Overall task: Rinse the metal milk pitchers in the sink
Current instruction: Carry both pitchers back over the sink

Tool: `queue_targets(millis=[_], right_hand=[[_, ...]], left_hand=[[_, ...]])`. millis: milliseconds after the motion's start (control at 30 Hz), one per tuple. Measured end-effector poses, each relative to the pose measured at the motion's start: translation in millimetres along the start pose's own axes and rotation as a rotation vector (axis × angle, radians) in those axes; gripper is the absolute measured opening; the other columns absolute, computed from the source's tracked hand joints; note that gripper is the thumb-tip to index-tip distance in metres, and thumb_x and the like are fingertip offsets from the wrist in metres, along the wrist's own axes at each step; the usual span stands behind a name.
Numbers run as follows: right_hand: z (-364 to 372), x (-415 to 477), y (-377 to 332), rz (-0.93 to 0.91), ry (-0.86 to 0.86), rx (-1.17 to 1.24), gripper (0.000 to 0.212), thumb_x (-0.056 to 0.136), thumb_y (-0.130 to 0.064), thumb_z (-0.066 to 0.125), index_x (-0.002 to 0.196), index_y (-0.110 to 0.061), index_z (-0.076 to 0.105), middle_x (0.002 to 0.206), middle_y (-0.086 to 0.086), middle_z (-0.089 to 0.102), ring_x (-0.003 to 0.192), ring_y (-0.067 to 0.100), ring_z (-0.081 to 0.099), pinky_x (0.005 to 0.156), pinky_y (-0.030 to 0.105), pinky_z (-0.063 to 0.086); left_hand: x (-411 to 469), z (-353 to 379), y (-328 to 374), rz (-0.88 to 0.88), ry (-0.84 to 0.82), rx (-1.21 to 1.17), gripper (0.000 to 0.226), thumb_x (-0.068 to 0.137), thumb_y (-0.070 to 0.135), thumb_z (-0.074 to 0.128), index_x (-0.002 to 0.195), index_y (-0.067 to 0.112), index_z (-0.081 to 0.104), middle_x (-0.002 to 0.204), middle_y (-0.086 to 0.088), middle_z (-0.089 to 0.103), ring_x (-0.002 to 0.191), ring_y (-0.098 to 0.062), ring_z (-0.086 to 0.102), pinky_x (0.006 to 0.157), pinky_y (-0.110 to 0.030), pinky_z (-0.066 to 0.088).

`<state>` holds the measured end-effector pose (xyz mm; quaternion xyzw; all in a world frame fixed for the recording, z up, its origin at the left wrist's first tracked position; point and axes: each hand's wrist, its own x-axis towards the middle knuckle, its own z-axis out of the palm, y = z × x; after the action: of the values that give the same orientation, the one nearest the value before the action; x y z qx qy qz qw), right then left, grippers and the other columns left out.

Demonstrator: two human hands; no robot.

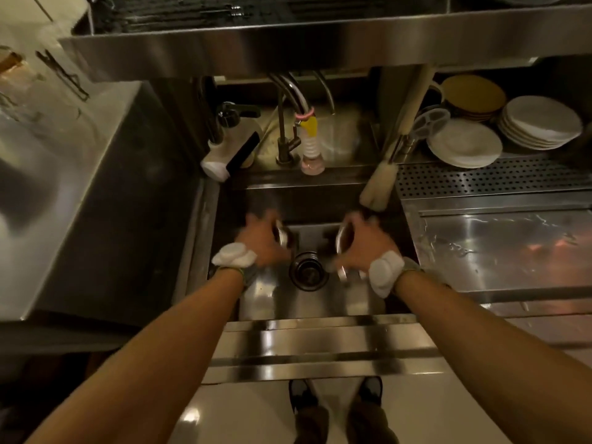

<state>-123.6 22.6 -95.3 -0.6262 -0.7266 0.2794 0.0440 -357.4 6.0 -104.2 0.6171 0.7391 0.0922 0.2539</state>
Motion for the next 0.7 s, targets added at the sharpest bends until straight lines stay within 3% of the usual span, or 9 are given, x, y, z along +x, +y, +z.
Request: queue_targets(millis=[33, 100, 200, 300, 333, 433, 467, 633, 700], right_hand=[[14.3, -4.5, 6.6, -0.013, -0.151, -0.103, 0.093, 0.048, -0.042, 0.085, 0.126, -0.03, 0.037, 0.126, 0.01, 0.045, 0.099, 0.032, 0.057, 0.081, 0.037, 0.05], [25.4, -2.2, 13.4, -0.014, -0.167, -0.143, 0.095, 0.05, -0.043, 0.085, 0.129, -0.029, 0.034, 0.127, 0.01, 0.042, 0.105, 0.036, 0.056, 0.085, 0.04, 0.049], [5.6, 13.4, 0.8, 0.041, 0.054, 0.09, 0.09, 0.051, -0.041, 0.083, 0.124, -0.035, 0.029, 0.128, 0.01, 0.039, 0.107, 0.041, 0.053, 0.085, 0.043, 0.048], [-1.7, 16.5, -8.2, -0.045, 0.262, 0.073, 0.092, 0.051, -0.036, 0.084, 0.123, -0.039, 0.027, 0.132, 0.009, 0.036, 0.11, 0.042, 0.049, 0.082, 0.047, 0.049], [-1.3, 13.8, -9.7, -0.053, 0.246, 0.067, 0.093, 0.051, -0.036, 0.085, 0.124, -0.038, 0.028, 0.131, 0.009, 0.035, 0.11, 0.042, 0.049, 0.082, 0.047, 0.05], [10.0, 9.1, -2.9, -0.047, -0.078, -0.119, 0.095, 0.051, -0.04, 0.085, 0.129, -0.031, 0.033, 0.127, 0.01, 0.04, 0.108, 0.039, 0.053, 0.085, 0.043, 0.051], [9.8, 8.5, -1.7, -0.046, -0.105, -0.144, 0.095, 0.052, -0.04, 0.085, 0.131, -0.03, 0.033, 0.128, 0.01, 0.041, 0.109, 0.038, 0.053, 0.087, 0.043, 0.051], [-14.0, 19.4, -14.4, -0.055, 0.366, 0.129, 0.092, 0.054, -0.035, 0.085, 0.128, -0.035, 0.03, 0.136, 0.01, 0.035, 0.113, 0.041, 0.05, 0.088, 0.05, 0.049], [-13.5, 18.4, -17.9, -0.029, 0.278, 0.116, 0.093, 0.052, -0.034, 0.086, 0.126, -0.034, 0.031, 0.133, 0.01, 0.037, 0.112, 0.04, 0.05, 0.087, 0.048, 0.049]], left_hand=[[-7.6, 13.1, -3.5, 0.003, -0.171, 0.109, 0.071, 0.042, 0.045, 0.083, 0.105, 0.037, 0.051, 0.117, -0.004, 0.058, 0.087, -0.023, 0.062, 0.07, -0.026, 0.052], [-14.4, 24.8, -8.9, -0.018, -0.207, 0.113, 0.073, 0.043, 0.044, 0.083, 0.109, 0.035, 0.052, 0.117, -0.003, 0.057, 0.091, -0.025, 0.064, 0.073, -0.029, 0.054], [-10.6, 6.6, 0.6, -0.052, 0.064, -0.008, 0.08, 0.052, 0.049, 0.081, 0.121, 0.036, 0.041, 0.122, -0.007, 0.044, 0.099, -0.034, 0.061, 0.082, -0.037, 0.053], [-3.6, -13.0, 10.2, -0.022, 0.313, -0.169, 0.077, 0.054, 0.043, 0.082, 0.119, 0.037, 0.04, 0.124, -0.007, 0.041, 0.1, -0.032, 0.06, 0.086, -0.041, 0.054], [-5.2, -15.5, 10.6, -0.022, 0.277, -0.176, 0.078, 0.055, 0.041, 0.083, 0.12, 0.037, 0.04, 0.124, -0.007, 0.041, 0.101, -0.032, 0.059, 0.086, -0.039, 0.053], [-10.4, -1.6, 5.8, 0.016, -0.075, 0.14, 0.083, 0.054, 0.04, 0.084, 0.126, 0.033, 0.042, 0.124, -0.009, 0.044, 0.103, -0.035, 0.059, 0.084, -0.037, 0.05], [-12.5, 2.3, 3.2, 0.016, -0.098, 0.175, 0.083, 0.055, 0.04, 0.084, 0.126, 0.033, 0.043, 0.123, -0.009, 0.045, 0.103, -0.036, 0.059, 0.084, -0.038, 0.051], [0.9, -31.6, 6.4, -0.005, 0.406, -0.29, 0.077, 0.051, 0.047, 0.079, 0.117, 0.037, 0.041, 0.122, -0.007, 0.044, 0.1, -0.025, 0.056, 0.084, -0.031, 0.047], [3.1, -36.4, 7.0, -0.006, 0.272, -0.192, 0.081, 0.049, 0.048, 0.081, 0.118, 0.035, 0.041, 0.122, -0.008, 0.046, 0.099, -0.028, 0.057, 0.081, -0.03, 0.046]])
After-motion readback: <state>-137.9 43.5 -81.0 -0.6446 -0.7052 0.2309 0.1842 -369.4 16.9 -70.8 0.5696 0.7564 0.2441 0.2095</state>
